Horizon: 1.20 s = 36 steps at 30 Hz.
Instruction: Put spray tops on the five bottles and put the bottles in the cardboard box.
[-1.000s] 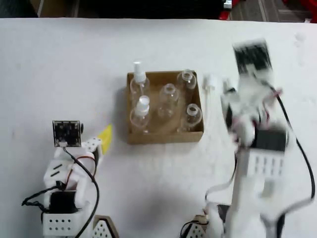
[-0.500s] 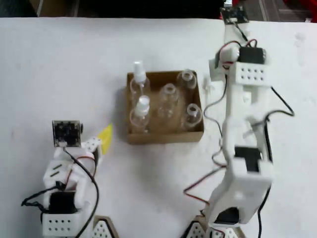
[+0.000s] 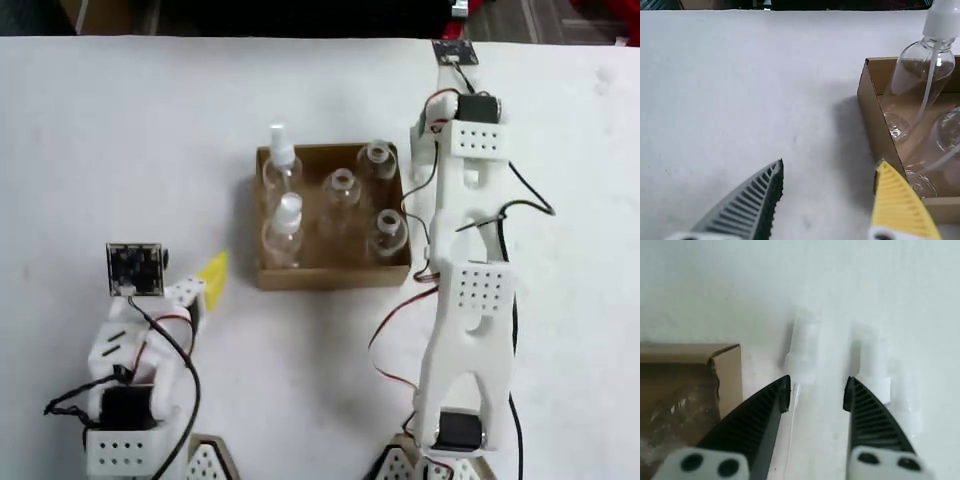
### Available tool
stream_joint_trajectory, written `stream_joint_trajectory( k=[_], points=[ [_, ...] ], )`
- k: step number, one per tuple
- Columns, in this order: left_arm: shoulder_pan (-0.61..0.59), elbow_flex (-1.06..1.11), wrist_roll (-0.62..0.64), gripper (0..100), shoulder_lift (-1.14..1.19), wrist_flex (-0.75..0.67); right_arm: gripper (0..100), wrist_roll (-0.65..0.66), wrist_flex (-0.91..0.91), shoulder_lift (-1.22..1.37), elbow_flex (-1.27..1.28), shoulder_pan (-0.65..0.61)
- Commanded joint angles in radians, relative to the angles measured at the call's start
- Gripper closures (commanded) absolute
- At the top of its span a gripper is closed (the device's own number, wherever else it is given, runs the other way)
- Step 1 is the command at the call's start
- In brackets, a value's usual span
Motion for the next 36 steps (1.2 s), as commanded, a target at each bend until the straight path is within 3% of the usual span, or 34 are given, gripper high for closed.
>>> stream_joint_trajectory(
  k=[1,19,22,25,33,36],
  points=[
    [0.005,-0.012,-0.014,73,-0.005,-0.026,84.7,-0.011,0.005,0.054,-0.138,-0.010],
    [0.005,-0.014,-0.014,73,-0.005,-0.025,84.8,-0.002,-0.031,0.263,-0.308,-0.025],
    [0.005,-0.014,-0.014,73,-0.005,-0.026,88.7,-0.002,-0.019,0.263,-0.308,-0.007],
    [0.005,-0.014,-0.014,73,-0.005,-0.028,98.1,-0.002,0.008,0.268,-0.308,0.013],
    [0.005,-0.014,-0.014,73,-0.005,-0.029,98.3,0.009,0.159,0.234,-0.310,0.094],
    [0.008,-0.014,-0.014,73,-0.005,-0.029,98.2,0.106,0.217,0.211,-0.307,0.097]
  ],
)
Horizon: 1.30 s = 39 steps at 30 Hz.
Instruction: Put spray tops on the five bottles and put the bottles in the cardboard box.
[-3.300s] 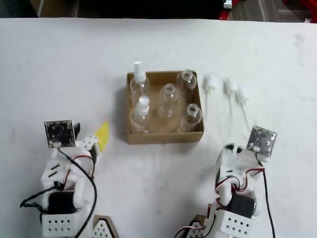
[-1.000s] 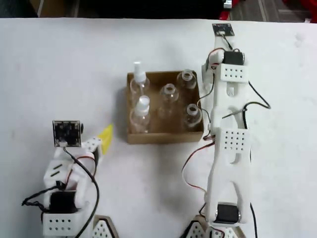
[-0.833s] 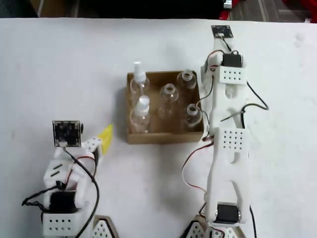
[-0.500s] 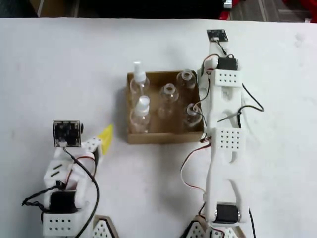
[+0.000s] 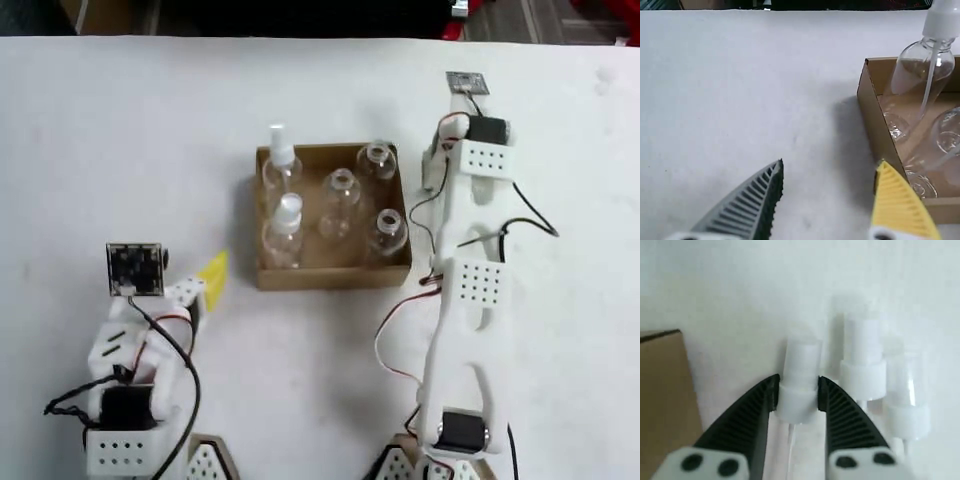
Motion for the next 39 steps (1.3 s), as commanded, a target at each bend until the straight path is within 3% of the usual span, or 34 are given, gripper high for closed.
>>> stream_joint_trajectory(
  k=[1,6,12,19,28,39],
  points=[
    [0.008,-0.014,-0.014,73,-0.005,-0.029,98.2,0.103,0.059,-0.071,-0.015,0.024],
    [0.005,-0.014,-0.014,73,-0.005,-0.029,98.2,0.158,0.064,-0.097,0.049,0.073],
    [0.007,-0.014,-0.014,73,-0.005,-0.031,96.9,0.284,0.061,-0.219,0.347,0.071],
    [0.005,-0.015,-0.014,73,-0.005,-0.031,75.8,0.342,0.054,-0.275,0.377,0.047],
    [0.005,-0.015,-0.014,73,-0.005,-0.031,87.2,0.370,0.024,-0.283,0.377,-0.005],
    [0.005,-0.015,-0.014,73,-0.005,-0.031,87.2,0.373,-0.038,-0.278,0.377,0.010]
  ],
)
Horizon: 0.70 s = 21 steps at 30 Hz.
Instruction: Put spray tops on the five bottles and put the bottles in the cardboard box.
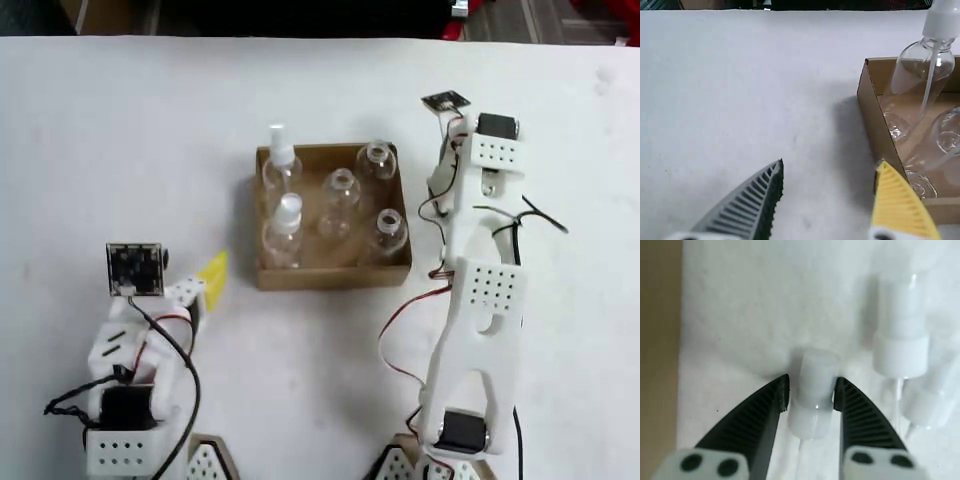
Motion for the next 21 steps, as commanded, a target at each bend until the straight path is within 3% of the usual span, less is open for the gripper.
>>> stream_joint_trajectory(
  k=[1,11,21],
  points=[
    [0.005,-0.015,-0.014,73,-0.005,-0.031,87.2,0.011,-0.019,-0.062,-0.017,-0.012],
    [0.005,-0.015,-0.014,73,-0.005,-0.031,79.0,0.023,-0.054,-0.058,-0.015,-0.013],
    [0.007,-0.015,-0.014,73,-0.005,-0.031,98.9,0.066,-0.054,-0.058,-0.015,-0.015]
  ],
)
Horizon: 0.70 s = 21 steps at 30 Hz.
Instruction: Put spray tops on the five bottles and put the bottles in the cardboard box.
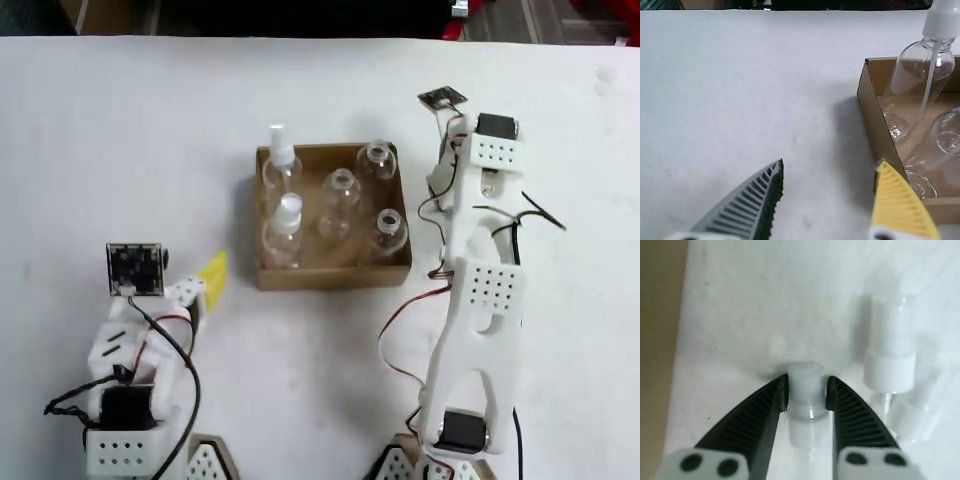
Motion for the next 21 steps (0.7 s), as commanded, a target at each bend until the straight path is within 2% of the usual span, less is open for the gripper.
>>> stream_joint_trajectory(
  k=[1,4,9,16,21],
  points=[
    [0.007,-0.015,-0.014,73,-0.005,-0.031,98.2,0.011,-0.007,-0.061,-0.017,-0.013],
    [0.007,-0.015,-0.014,73,-0.005,-0.031,98.5,0.011,0.005,-0.081,-0.026,-0.010],
    [0.005,-0.012,-0.014,73,-0.005,-0.031,98.2,0.005,0.125,-0.168,-0.124,-0.013],
    [0.005,-0.011,-0.014,73,-0.005,-0.031,98.2,0.002,0.127,-0.378,-0.129,0.025],
    [0.005,-0.011,-0.014,73,-0.005,-0.031,98.2,-0.101,0.128,-0.639,0.049,0.030]
  ],
)
